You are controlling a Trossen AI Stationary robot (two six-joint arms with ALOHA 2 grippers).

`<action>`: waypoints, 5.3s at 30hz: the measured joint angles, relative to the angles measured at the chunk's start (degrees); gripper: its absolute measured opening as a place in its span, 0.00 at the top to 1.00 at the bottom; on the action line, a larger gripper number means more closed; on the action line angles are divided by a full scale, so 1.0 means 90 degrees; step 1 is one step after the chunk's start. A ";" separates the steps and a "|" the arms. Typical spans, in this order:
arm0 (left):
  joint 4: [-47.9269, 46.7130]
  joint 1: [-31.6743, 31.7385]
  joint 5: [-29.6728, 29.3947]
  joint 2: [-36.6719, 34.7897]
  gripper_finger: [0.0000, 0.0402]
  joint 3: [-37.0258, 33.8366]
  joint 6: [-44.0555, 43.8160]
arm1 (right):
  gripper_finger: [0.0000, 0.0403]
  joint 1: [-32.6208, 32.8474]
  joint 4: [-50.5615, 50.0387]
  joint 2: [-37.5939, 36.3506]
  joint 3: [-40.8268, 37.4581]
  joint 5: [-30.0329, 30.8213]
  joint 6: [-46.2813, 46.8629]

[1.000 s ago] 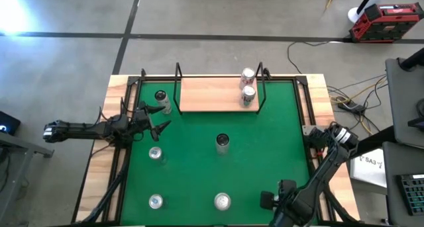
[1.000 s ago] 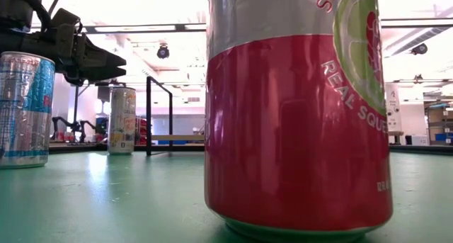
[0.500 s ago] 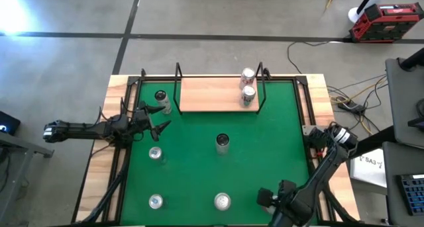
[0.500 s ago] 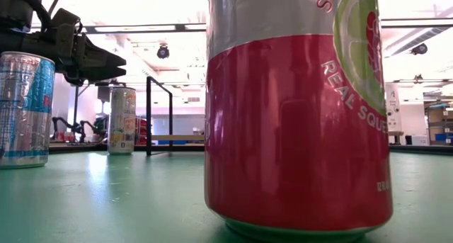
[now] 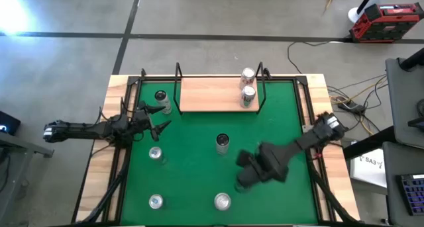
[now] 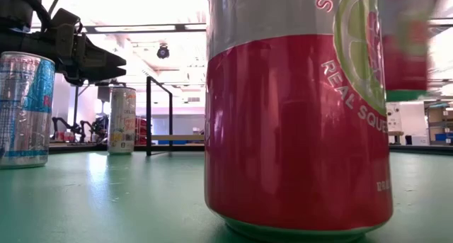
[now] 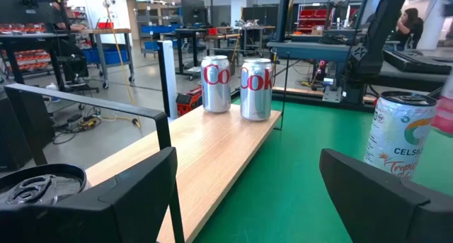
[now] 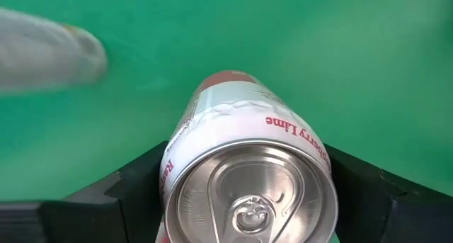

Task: Place canned beverage on shelf
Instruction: Put the right white and orange soda can on the shelf

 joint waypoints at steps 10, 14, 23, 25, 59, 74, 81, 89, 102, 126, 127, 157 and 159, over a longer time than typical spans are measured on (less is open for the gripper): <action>-0.0001 0.0001 -0.0001 0.0001 0.17 0.0001 0.0000 | 0.28 -0.2340 -0.0085 -0.0090 0.0587 0.0050 -0.2880; -0.0002 0.0002 -0.0001 0.0001 0.17 0.0001 0.0000 | 0.25 -0.3095 -0.0079 -0.0042 0.0790 0.0000 -0.3822; 0.0000 0.0000 -0.0001 0.0001 0.17 0.0000 0.0000 | 0.25 -0.3944 0.0413 0.0078 0.1005 0.0082 -0.5249; 0.0000 0.0002 -0.0001 0.0006 0.17 0.0000 0.0002 | 0.24 -0.4104 0.0632 0.0148 0.1005 0.0214 -0.5552; 0.0000 0.0001 0.0000 0.0031 0.17 0.0001 0.0000 | 0.24 -0.5090 0.0182 0.2276 0.3485 0.0595 -0.8927; 0.0000 0.0002 -0.0001 0.0033 0.17 0.0000 0.0000 | 0.24 -0.5230 0.0138 0.2370 0.3485 0.0625 -0.8856; 0.0000 0.0002 -0.0001 0.0033 0.17 0.0002 0.0000 | 0.24 -0.5230 0.0153 0.2370 0.3484 0.0625 -0.8771; -0.0002 0.0000 -0.0001 0.0033 0.17 0.0000 0.0000 | 0.24 -0.5228 0.0167 0.2370 0.3453 0.0611 -0.8634; -0.0001 0.0001 -0.0001 0.0033 0.17 0.0000 0.0000 | 0.24 -0.5225 0.0232 0.2370 0.3320 0.0448 -0.7630; -0.0002 0.0002 -0.0001 0.0033 0.17 0.0002 0.0000 | 0.15 -0.5218 0.0515 0.2366 0.3016 0.0283 -0.7123; -0.0002 0.0000 -0.0001 0.0033 0.17 0.0000 0.0000 | 0.14 -0.5218 0.0520 0.2366 0.3016 0.0283 -0.7110; 0.0000 0.0002 -0.0001 0.0033 0.17 0.0000 0.0000 | 0.07 -0.5216 0.0256 0.2344 0.3332 0.0173 -1.0471; -0.0002 0.0000 -0.0001 0.0033 0.17 0.0002 0.0000 | 0.07 -0.5219 0.0261 0.2344 0.3329 0.0173 -1.0570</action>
